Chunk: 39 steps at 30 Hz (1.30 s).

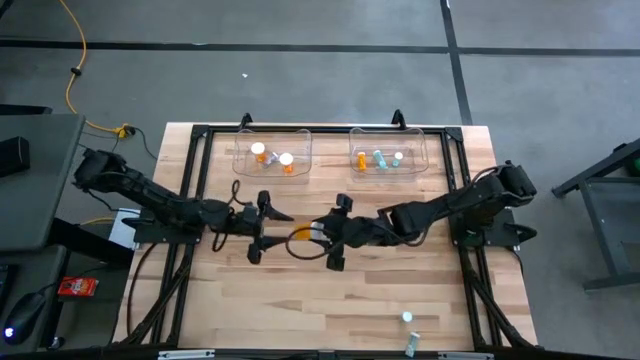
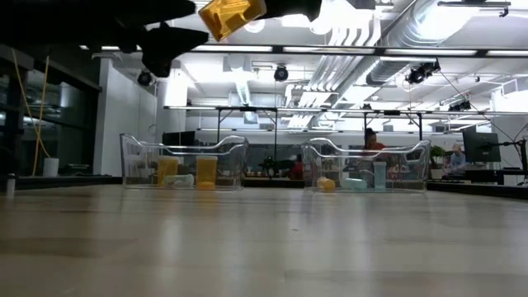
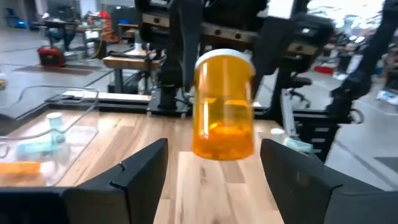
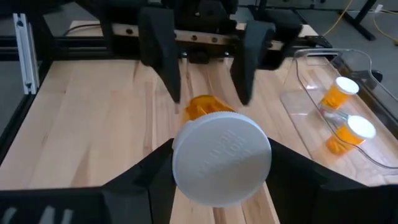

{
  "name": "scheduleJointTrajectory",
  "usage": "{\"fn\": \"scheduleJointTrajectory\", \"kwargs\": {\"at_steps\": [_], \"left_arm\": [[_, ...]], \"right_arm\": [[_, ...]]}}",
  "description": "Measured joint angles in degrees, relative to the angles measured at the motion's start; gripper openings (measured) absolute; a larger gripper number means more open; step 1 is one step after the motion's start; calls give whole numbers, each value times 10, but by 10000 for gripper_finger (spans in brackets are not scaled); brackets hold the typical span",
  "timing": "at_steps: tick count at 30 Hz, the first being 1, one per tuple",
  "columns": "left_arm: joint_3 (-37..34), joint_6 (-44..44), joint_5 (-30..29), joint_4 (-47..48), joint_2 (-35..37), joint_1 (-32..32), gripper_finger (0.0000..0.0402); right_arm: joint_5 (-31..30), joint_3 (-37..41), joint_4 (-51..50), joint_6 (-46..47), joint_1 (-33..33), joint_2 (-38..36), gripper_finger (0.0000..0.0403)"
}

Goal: Pick and place medicine bottles into bin by pill shape (circle, oval)
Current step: Put the orange capsule bottle into the left transparent bin

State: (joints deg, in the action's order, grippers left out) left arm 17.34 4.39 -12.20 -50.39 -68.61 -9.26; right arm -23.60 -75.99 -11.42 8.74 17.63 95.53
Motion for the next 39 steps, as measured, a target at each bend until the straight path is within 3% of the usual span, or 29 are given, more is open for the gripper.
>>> {"fn": "scheduleJointTrajectory", "kwargs": {"at_steps": [4,9,14,31,39], "left_arm": [[31,-6,-7,0,-39,-2,254],[58,-1,33,0,-74,-2,256],[79,-1,28,0,-96,-2,255],[96,-6,57,0,-106,-2,254],[96,-6,56,0,-106,-2,200]], "right_arm": [[1,0,-1,-2,0,0,190],[3,0,-7,-13,0,0,190],[34,0,-4,-13,0,1,190],[47,0,24,-28,0,1,190],[47,0,26,-32,0,1,190]]}}
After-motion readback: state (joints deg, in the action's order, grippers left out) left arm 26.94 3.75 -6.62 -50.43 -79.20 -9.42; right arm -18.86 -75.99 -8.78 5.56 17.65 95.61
